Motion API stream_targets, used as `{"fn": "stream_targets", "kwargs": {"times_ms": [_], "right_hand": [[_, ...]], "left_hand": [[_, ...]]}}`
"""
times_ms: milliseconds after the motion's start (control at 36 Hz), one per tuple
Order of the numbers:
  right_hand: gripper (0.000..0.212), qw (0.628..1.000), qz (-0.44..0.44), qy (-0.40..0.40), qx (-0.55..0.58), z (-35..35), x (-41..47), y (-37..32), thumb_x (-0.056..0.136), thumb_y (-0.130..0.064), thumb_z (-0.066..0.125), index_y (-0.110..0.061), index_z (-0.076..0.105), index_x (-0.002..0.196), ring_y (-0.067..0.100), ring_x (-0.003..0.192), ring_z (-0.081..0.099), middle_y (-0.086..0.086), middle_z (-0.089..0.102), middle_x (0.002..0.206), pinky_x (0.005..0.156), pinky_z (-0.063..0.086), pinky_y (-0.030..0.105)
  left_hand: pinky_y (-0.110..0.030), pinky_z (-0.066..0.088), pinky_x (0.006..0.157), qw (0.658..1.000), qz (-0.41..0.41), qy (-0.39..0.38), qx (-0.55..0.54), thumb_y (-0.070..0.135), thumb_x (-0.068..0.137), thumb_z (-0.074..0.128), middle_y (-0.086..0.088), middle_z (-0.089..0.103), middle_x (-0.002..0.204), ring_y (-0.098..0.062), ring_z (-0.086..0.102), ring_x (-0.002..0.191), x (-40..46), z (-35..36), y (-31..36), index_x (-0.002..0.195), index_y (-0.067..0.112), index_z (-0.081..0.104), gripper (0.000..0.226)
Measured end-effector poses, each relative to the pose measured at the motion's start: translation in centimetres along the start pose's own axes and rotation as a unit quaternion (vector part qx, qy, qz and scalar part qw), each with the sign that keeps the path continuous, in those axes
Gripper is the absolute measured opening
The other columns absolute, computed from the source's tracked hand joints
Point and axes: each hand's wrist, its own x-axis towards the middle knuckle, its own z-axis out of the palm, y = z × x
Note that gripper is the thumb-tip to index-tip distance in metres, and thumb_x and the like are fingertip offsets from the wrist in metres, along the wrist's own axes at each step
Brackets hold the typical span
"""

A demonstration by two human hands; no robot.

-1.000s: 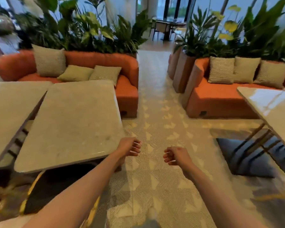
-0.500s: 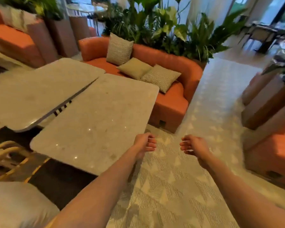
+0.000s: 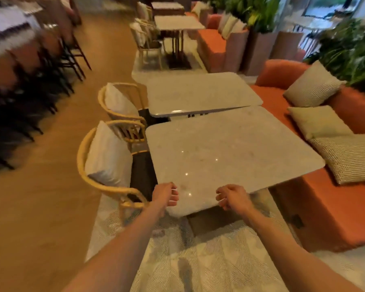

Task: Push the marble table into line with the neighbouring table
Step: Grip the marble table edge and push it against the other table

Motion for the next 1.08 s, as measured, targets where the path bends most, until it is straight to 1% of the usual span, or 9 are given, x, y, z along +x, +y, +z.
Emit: {"fn": "stream_targets", "kwargs": {"times_ms": [139, 250, 333, 389, 472, 528, 694, 889, 1083], "right_hand": [[0.020, 0.996, -0.019, -0.033, -0.079, 0.8, 2.8, 1.6, 0.097, -0.021, 0.056, -0.006, 0.069, 0.101, 0.016, 0.073, 0.063, 0.011, 0.071, 0.095, 0.059, 0.050, 0.021], [0.026, 0.989, -0.038, -0.052, -0.130, 2.1, 6.3, 2.8, 0.096, -0.026, 0.056, -0.007, 0.070, 0.106, 0.022, 0.086, 0.066, 0.008, 0.071, 0.098, 0.079, 0.054, 0.035], [0.027, 0.986, -0.044, -0.050, -0.155, 3.2, 9.4, 3.9, 0.093, -0.027, 0.056, -0.006, 0.070, 0.101, 0.027, 0.091, 0.066, 0.009, 0.071, 0.099, 0.083, 0.054, 0.040], [0.025, 0.980, -0.052, -0.052, -0.185, 3.8, 11.4, 4.9, 0.093, -0.027, 0.056, -0.008, 0.070, 0.101, 0.023, 0.087, 0.063, 0.006, 0.070, 0.097, 0.074, 0.049, 0.032], [0.026, 0.969, -0.081, -0.049, -0.230, 4.9, 14.8, 6.6, 0.094, -0.027, 0.055, -0.010, 0.069, 0.108, 0.023, 0.095, 0.063, 0.005, 0.067, 0.101, 0.073, 0.044, 0.028], [0.034, 0.954, -0.109, -0.043, -0.277, 5.3, 16.0, 7.1, 0.093, -0.028, 0.054, -0.009, 0.065, 0.119, 0.028, 0.113, 0.059, 0.010, 0.063, 0.121, 0.090, 0.047, 0.035], [0.053, 0.865, -0.246, -0.042, -0.434, 7.4, 21.0, 11.6, 0.098, -0.040, 0.047, -0.012, 0.045, 0.143, 0.024, 0.142, 0.031, 0.006, 0.037, 0.154, 0.114, 0.021, 0.040], [0.048, 0.793, -0.349, 0.118, -0.486, 9.8, 22.8, 16.0, 0.095, -0.040, 0.040, -0.012, 0.052, 0.132, 0.024, 0.136, 0.042, 0.006, 0.050, 0.145, 0.112, 0.029, 0.045], [0.048, 0.772, -0.373, 0.144, -0.494, 9.8, 23.1, 16.3, 0.090, -0.039, 0.041, -0.012, 0.055, 0.127, 0.026, 0.129, 0.046, 0.008, 0.053, 0.140, 0.107, 0.028, 0.044]], "left_hand": [[-0.031, 0.041, 0.054, 0.997, -0.015, 0.073, 0.013, 0.015, 0.093, 0.054, -0.009, 0.058, 0.079, -0.019, 0.050, 0.061, 0.7, 0.3, -1.7, 0.082, 0.007, 0.063, 0.016], [-0.043, 0.052, 0.092, 0.989, 0.047, 0.074, 0.115, 0.027, 0.096, 0.053, -0.012, 0.066, 0.115, -0.028, 0.061, 0.105, 3.3, 2.1, -1.8, 0.113, 0.007, 0.068, 0.030], [-0.026, 0.041, 0.077, 0.973, 0.093, 0.068, 0.201, 0.029, 0.098, 0.050, -0.004, 0.062, 0.129, -0.016, 0.053, 0.103, 5.6, 3.7, -2.5, 0.119, 0.015, 0.067, 0.029], [-0.026, 0.038, 0.076, 0.961, 0.113, 0.074, 0.240, 0.032, 0.098, 0.051, -0.003, 0.060, 0.133, -0.017, 0.054, 0.104, 7.2, 4.5, -3.3, 0.121, 0.018, 0.066, 0.031], [-0.033, 0.037, 0.101, 0.920, 0.152, 0.088, 0.350, 0.031, 0.099, 0.049, -0.010, 0.051, 0.145, -0.025, 0.047, 0.132, 10.0, 5.5, -5.4, 0.133, 0.012, 0.059, 0.041], [-0.034, 0.024, 0.116, 0.882, 0.178, 0.099, 0.425, 0.034, 0.102, 0.042, -0.011, 0.037, 0.156, -0.025, 0.032, 0.144, 10.5, 5.6, -6.4, 0.144, 0.010, 0.048, 0.048], [-0.045, 0.018, 0.121, 0.791, 0.222, 0.216, 0.528, 0.040, 0.101, 0.036, -0.013, 0.033, 0.157, -0.028, 0.027, 0.146, 13.5, 7.8, -11.0, 0.149, 0.005, 0.035, 0.059], [-0.051, 0.016, 0.121, 0.763, 0.185, 0.329, 0.525, 0.039, 0.092, 0.032, -0.016, 0.040, 0.153, -0.031, 0.032, 0.144, 15.9, 10.7, -13.0, 0.143, 0.001, 0.042, 0.064], [-0.054, 0.025, 0.117, 0.734, 0.239, 0.372, 0.514, 0.034, 0.089, 0.042, -0.020, 0.052, 0.141, -0.036, 0.043, 0.135, 16.3, 11.3, -13.5, 0.128, 0.003, 0.055, 0.052]]}}
